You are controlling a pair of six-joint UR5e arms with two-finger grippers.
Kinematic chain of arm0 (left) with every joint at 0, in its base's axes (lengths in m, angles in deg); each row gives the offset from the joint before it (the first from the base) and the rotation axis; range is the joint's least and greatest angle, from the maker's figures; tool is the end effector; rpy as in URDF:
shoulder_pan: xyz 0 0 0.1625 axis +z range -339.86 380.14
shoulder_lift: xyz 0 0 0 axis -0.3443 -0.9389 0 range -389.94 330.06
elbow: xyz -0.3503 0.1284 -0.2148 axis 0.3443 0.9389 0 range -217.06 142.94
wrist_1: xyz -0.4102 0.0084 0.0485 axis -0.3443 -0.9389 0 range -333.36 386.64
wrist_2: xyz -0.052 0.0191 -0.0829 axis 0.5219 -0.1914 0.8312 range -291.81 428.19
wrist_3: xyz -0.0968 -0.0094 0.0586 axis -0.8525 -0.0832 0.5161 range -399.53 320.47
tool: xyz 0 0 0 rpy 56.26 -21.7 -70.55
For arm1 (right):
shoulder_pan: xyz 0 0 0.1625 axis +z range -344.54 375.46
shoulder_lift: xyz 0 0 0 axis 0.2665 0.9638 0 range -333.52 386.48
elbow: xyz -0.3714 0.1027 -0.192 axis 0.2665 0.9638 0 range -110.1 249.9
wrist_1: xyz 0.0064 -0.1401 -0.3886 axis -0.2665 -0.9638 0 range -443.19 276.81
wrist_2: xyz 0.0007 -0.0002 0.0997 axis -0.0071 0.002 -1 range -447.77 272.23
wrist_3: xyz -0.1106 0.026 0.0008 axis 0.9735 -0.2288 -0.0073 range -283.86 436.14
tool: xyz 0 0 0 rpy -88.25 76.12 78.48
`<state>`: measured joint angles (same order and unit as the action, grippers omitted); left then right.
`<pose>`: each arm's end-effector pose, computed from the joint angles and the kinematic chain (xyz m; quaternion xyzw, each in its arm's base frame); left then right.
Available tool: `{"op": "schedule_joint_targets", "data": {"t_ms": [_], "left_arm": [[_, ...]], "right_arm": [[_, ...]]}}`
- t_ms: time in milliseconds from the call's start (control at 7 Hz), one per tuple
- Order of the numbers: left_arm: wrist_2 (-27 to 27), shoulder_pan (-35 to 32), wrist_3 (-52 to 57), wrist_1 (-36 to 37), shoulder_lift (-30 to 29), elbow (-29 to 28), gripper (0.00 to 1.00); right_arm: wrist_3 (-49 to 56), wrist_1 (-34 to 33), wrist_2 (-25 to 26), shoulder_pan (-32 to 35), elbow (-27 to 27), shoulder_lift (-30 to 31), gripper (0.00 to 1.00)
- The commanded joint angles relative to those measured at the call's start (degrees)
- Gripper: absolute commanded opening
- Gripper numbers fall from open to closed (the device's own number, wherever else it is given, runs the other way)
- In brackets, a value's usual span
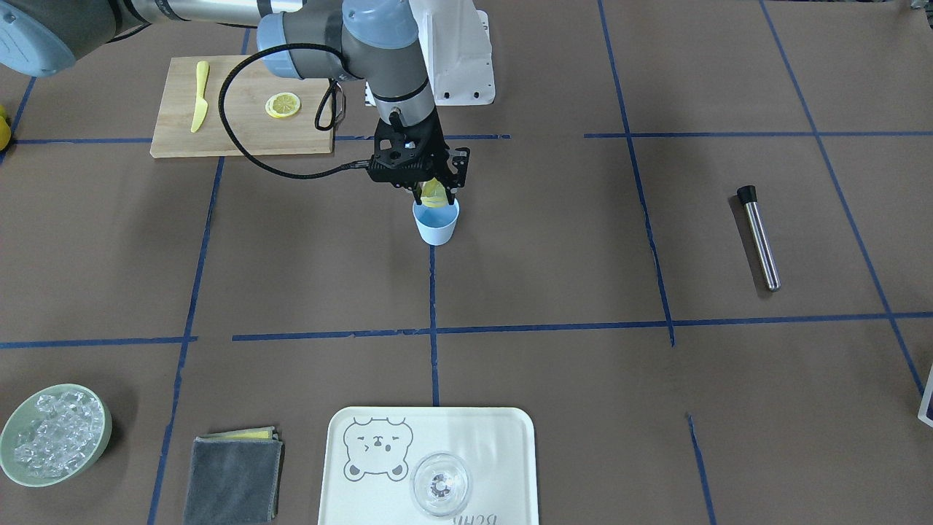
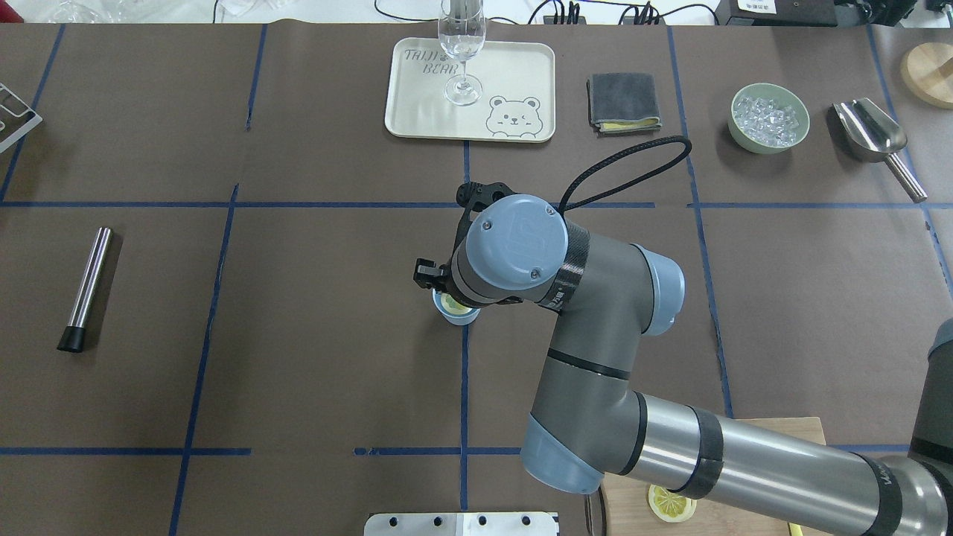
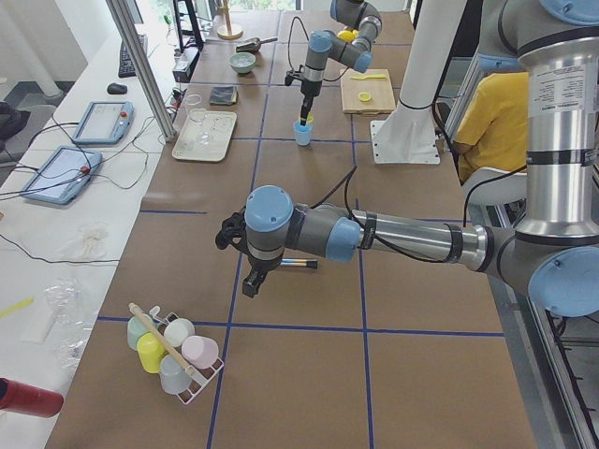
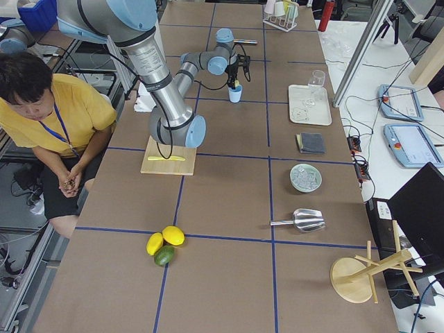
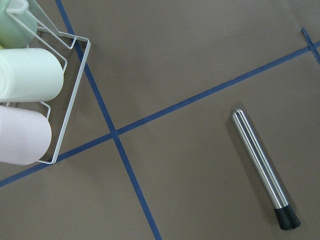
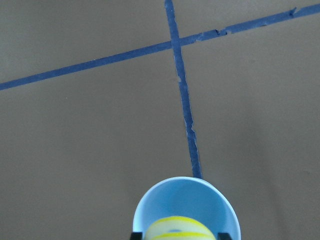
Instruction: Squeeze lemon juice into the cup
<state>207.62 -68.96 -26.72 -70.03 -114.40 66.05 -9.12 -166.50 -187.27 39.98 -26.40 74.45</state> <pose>-0.0399 -0.4617 0.5865 0.1552 0.4010 0.1591 0.8887 -0.5867 -0.3936 0.1727 0.0451 -0.4640 0.1142 0.8773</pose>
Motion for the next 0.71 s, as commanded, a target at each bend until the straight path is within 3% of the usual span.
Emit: {"op": "schedule_joint_targets", "data": {"t_ms": [0,143,429,571], "left_arm": [[0.0,0.1,-4.3,0.0,-0.1,0.8,1.00],[0.0,0.1,-4.5,-0.1,-0.2,0.7,1.00],[0.0,0.4,-7.3,-1.4,-0.5,0.5,1.00],[-0.1,0.8,-8.9,-7.2,-0.4,-0.2,1.00]], "right_arm": [[0.4,0.0,0.0,0.0,0.8,-0.5,0.71],[0.3,0.0,0.0,0.0,0.9,-0.5,0.79],[0.3,-0.1,-0.2,0.0,0.9,-0.5,0.87],[0.3,-0.2,-0.5,0.1,0.6,-0.5,0.91]]}}
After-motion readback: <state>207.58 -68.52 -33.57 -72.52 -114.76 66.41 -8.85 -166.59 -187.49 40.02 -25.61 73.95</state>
